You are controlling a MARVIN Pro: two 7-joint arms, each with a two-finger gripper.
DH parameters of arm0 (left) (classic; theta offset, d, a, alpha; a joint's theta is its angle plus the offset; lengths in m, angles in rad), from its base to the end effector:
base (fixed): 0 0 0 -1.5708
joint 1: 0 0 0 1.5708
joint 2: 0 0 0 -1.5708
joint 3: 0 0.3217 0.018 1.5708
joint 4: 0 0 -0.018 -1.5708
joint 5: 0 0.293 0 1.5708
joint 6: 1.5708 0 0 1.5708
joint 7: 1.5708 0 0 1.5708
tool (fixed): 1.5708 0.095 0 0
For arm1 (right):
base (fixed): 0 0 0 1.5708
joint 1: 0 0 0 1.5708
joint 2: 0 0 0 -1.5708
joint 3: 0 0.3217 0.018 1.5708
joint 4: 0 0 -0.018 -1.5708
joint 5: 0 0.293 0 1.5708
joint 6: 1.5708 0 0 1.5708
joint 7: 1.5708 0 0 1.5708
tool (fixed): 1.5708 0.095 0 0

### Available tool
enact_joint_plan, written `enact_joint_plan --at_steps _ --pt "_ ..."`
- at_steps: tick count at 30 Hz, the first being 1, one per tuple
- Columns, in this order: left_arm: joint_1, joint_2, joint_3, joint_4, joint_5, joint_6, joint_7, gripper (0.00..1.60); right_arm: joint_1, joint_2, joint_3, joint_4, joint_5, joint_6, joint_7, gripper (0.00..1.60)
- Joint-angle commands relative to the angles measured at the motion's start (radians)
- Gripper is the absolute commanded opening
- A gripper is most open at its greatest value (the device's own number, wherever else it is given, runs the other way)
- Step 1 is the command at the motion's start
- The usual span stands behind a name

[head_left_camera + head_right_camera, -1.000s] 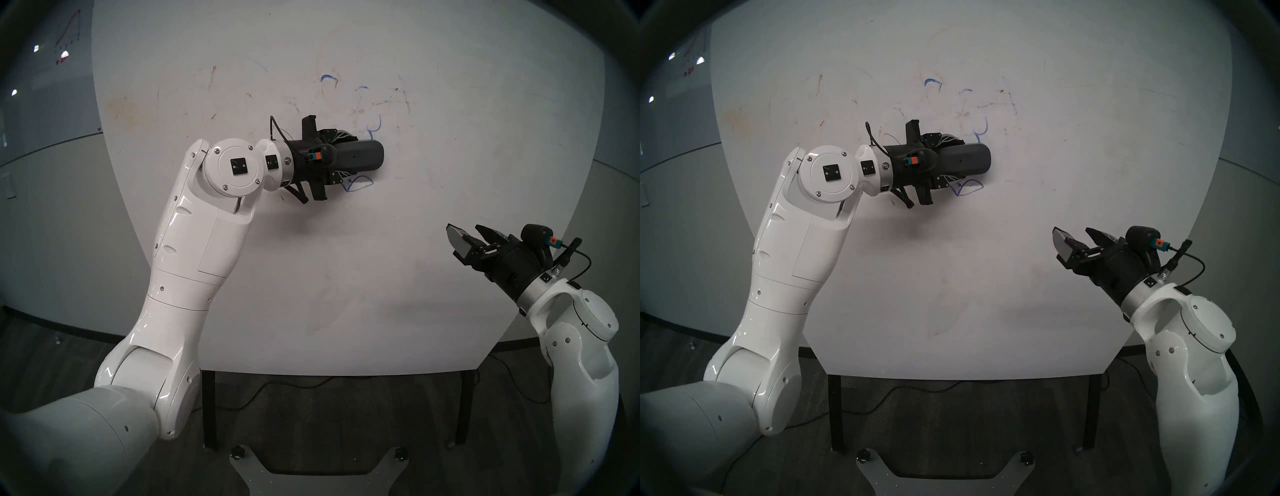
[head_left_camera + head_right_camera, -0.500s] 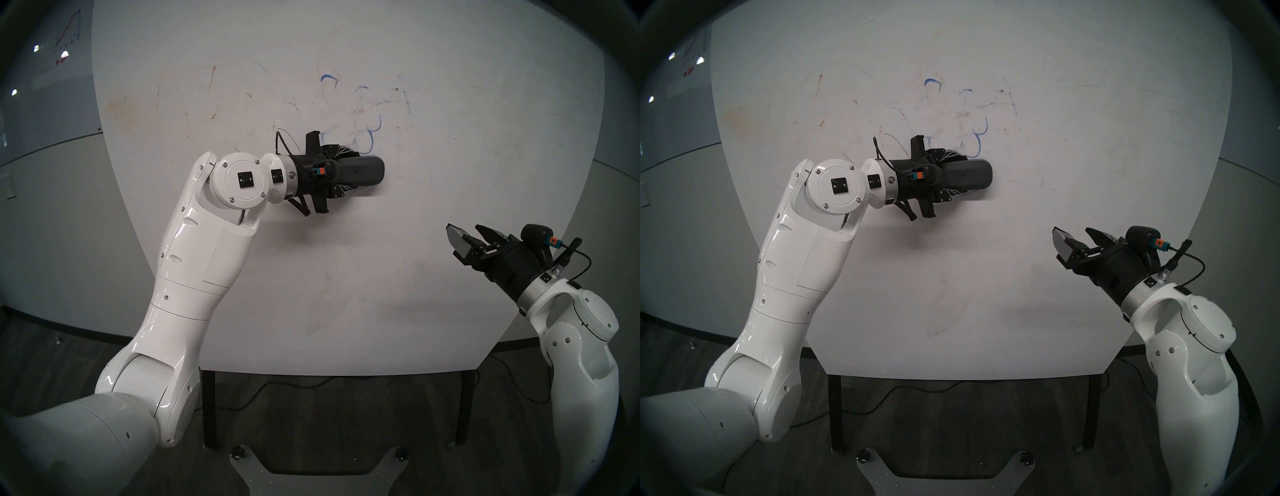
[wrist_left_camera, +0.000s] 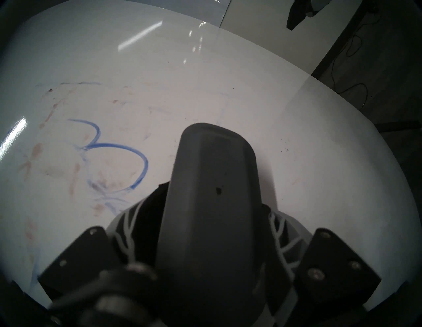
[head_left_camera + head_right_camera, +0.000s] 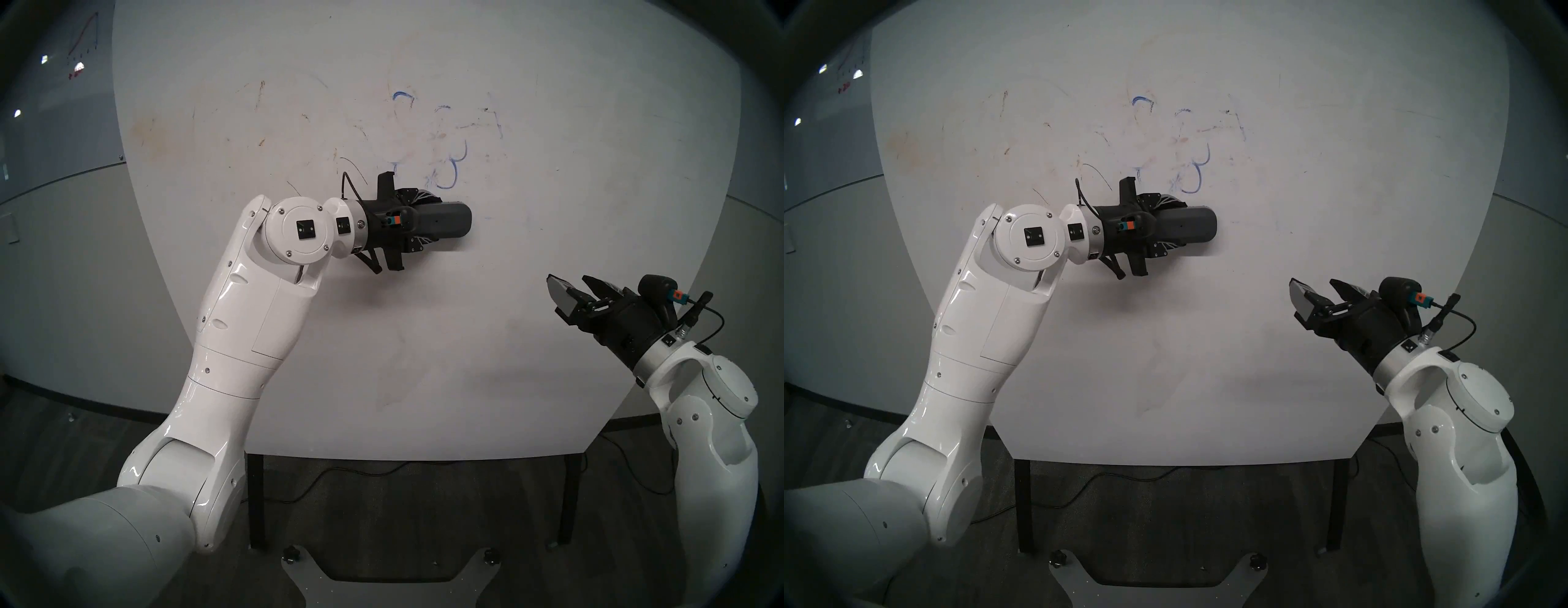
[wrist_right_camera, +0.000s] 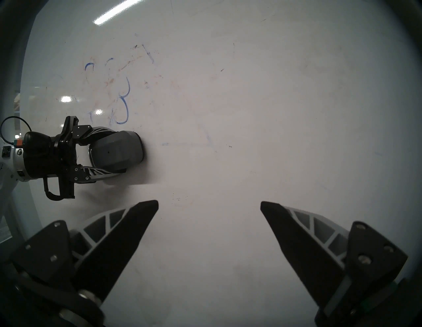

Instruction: Erase all marks on the whiteboard with the eraser

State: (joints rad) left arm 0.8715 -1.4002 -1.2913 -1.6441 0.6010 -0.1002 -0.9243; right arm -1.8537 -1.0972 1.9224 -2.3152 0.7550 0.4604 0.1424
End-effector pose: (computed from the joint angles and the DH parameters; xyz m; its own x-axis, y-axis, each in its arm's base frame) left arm 0.5005 -0.1034 -0.0691 -0.6966 -0.6272 0.3484 -0.3376 -0.1419 -0.9305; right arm 0.2890 -0.1099 -0.1364 -0.0446 -0.1215 0.9916 0.2983 -0.9489 -0.1028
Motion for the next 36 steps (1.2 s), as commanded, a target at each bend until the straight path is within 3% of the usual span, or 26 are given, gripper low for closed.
enact_joint_plan --at_steps 1,11,21,36 --pt "0.001 0.038 -0.053 0.103 0.076 0.091 0.039 0.00 0.005 0.002 0.000 -0.017 0.000 -0.002 0.002 1.60" --pt "-0.027 0.016 -0.051 0.080 0.065 0.106 0.035 0.00 0.004 0.002 0.000 -0.019 0.000 -0.002 0.002 1.60" --pt "0.039 0.023 -0.076 -0.164 0.005 0.163 -0.059 0.00 0.004 0.002 0.000 -0.020 0.000 -0.001 0.001 1.60" --pt "0.102 0.008 -0.113 -0.369 -0.060 0.183 -0.107 0.00 0.004 0.002 0.000 -0.020 0.000 -0.001 0.001 1.60"
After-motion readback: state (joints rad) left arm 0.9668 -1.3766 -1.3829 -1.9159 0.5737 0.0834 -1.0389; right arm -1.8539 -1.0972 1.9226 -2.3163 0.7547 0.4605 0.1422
